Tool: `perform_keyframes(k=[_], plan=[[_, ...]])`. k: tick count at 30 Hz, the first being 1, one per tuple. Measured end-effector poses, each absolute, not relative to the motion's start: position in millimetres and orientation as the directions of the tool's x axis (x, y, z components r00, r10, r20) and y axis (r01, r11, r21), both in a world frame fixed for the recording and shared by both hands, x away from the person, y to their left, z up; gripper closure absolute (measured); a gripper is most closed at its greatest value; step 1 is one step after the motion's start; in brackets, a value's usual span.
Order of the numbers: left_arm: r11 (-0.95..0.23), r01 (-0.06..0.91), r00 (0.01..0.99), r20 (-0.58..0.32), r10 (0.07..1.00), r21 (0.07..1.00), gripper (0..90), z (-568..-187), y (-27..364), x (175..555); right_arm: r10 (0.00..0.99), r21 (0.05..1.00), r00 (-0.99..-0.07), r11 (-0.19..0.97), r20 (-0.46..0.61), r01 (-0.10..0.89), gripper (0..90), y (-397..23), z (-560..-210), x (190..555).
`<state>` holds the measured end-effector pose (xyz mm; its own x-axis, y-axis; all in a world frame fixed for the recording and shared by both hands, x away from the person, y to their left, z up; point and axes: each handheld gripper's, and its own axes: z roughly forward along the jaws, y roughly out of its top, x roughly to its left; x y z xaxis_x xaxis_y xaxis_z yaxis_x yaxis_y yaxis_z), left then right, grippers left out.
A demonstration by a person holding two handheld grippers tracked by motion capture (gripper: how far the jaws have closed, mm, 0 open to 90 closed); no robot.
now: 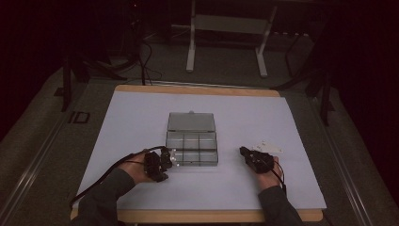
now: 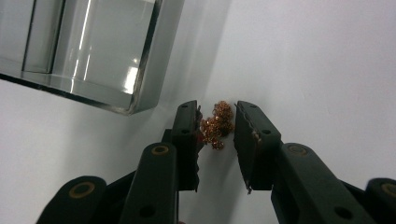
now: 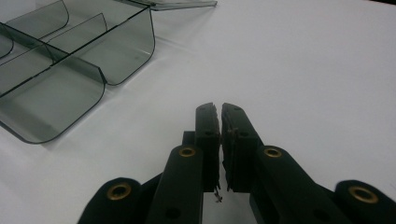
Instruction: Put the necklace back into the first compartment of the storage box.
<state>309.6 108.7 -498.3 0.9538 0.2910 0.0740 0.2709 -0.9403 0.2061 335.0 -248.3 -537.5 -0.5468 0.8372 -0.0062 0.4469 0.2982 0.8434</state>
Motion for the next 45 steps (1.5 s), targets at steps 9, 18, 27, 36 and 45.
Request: perform_keyframes(k=[9,18,27,36,45], plan=[[-0.951,0.253,0.957,0.101,0.274,0.178,72.3,-498.9,102.5,309.7,0.837,0.844,-0.547,0.296,-0.004,0.447,85.5,-248.6,-537.5,335.2],[-0.955,0.246,0.953,0.140,0.270,0.166,81.8,-498.8,100.6,309.3,0.837,0.844,-0.547,0.296,-0.004,0.448,85.3,-248.6,-537.5,335.3],[-0.939,0.273,0.946,0.117,0.301,0.207,86.0,-497.3,105.9,311.8,0.838,0.844,-0.546,0.296,-0.005,0.447,85.3,-248.8,-537.5,335.3],[-0.923,0.296,0.938,0.108,0.329,0.244,86.4,-492.0,112.4,312.0,0.838,0.844,-0.545,0.296,-0.005,0.447,85.3,-248.7,-537.5,335.3],[-0.914,0.305,0.933,0.108,0.343,0.267,86.4,-486.3,117.4,312.3,0.839,0.844,-0.545,0.296,-0.005,0.447,85.3,-248.7,-537.5,335.2]])
